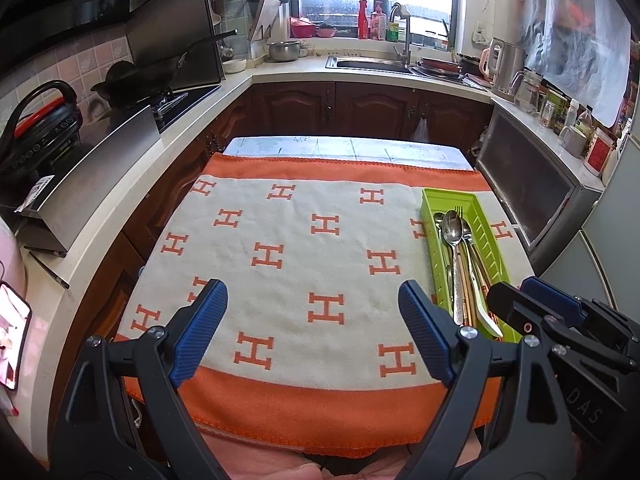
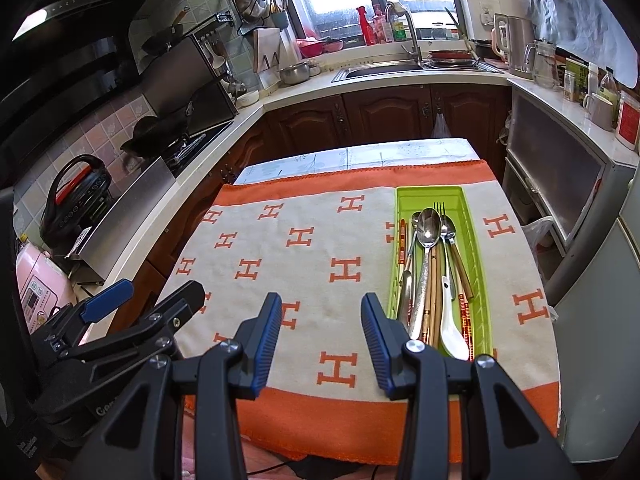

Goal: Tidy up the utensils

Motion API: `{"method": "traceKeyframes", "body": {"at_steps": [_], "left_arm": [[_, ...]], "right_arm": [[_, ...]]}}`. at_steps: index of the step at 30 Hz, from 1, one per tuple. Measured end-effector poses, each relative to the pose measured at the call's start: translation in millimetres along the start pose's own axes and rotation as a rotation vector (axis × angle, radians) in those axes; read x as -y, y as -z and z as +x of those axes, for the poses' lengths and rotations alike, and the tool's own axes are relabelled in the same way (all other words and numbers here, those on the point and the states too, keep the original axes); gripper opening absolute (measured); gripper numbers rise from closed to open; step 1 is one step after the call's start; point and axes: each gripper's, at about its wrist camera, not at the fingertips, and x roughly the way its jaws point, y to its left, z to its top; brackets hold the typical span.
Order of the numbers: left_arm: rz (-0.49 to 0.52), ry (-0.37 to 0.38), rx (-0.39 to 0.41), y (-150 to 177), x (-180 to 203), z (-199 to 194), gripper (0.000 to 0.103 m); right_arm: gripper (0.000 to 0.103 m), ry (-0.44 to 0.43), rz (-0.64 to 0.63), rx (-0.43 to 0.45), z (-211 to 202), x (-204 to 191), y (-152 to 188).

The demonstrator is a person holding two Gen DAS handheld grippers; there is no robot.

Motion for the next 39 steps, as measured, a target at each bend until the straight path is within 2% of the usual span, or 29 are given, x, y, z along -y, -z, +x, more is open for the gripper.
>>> {"method": "traceKeyframes", "body": {"at_steps": [39], "left_arm": [[-0.024, -0.006, -0.017, 7.1, -4.8, 7.6, 0.086]], "right_arm": [[0.041, 0.001, -0.002, -0.007, 3.9, -6.5, 2.5]]}}
